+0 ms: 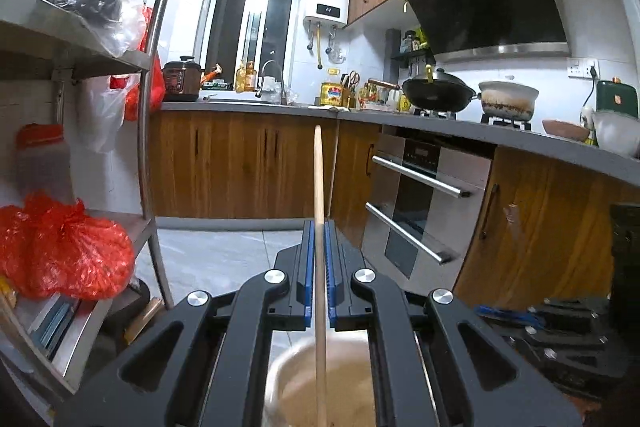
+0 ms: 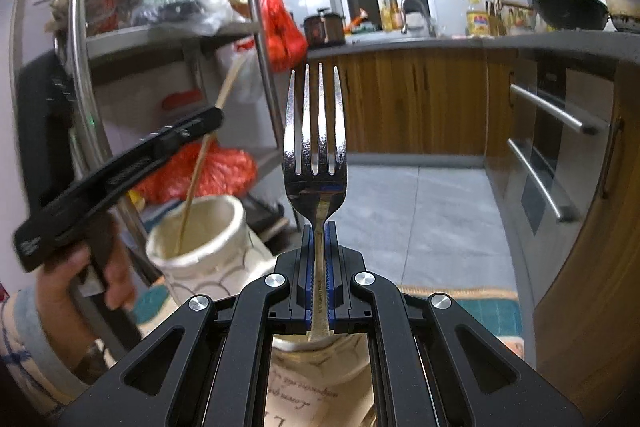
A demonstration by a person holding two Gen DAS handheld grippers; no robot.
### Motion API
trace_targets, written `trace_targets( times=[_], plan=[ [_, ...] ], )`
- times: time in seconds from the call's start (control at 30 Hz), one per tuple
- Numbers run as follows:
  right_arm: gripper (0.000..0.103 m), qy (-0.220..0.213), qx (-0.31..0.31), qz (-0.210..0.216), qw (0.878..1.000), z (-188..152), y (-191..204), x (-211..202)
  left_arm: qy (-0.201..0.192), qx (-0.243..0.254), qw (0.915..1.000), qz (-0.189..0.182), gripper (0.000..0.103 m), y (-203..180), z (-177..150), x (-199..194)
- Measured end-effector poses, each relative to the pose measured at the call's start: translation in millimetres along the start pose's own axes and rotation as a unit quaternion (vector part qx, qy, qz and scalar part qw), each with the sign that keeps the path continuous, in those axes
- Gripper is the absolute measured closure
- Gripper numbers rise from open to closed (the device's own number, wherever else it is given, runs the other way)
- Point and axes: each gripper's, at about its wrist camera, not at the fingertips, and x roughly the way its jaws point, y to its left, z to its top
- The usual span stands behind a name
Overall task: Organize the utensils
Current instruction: 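Lift chopstick over tall cup with left while right carries fork to short cup, then drop chopstick into tall cup with left while right drops fork into short cup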
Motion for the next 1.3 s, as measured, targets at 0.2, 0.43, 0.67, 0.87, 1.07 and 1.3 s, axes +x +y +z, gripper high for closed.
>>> trace_targets(
  times=[0.2,0.43,0.67,0.87,1.07,1.3],
  plan=[
    [0.097,0.025,-0.011,-0.026,0.999,-9,4,8,0.039,0.002,0.9991,0.017,0.098,2,-11,-9],
    [0.097,0.039,-0.015,-0.035,0.999,-15,6,15,0.066,0.023,0.9968,0.039,0.098,-1,-18,-11],
    [0.097,0.035,-0.017,-0.039,0.998,-17,4,18,0.062,0.029,0.9964,0.050,0.095,0,-15,-13],
    [0.097,0.029,-0.028,-0.062,0.997,-19,5,15,0.045,0.025,0.9961,0.071,0.048,6,-12,-23],
    [0.096,0.021,-0.044,-0.086,0.995,-20,8,12,0.051,0.022,0.9959,0.071,0.045,9,-12,-25],
    [0.089,0.002,-0.086,-0.136,0.987,-25,18,8,0.055,0.022,0.9958,0.069,0.045,9,-15,-27]
  ],
)
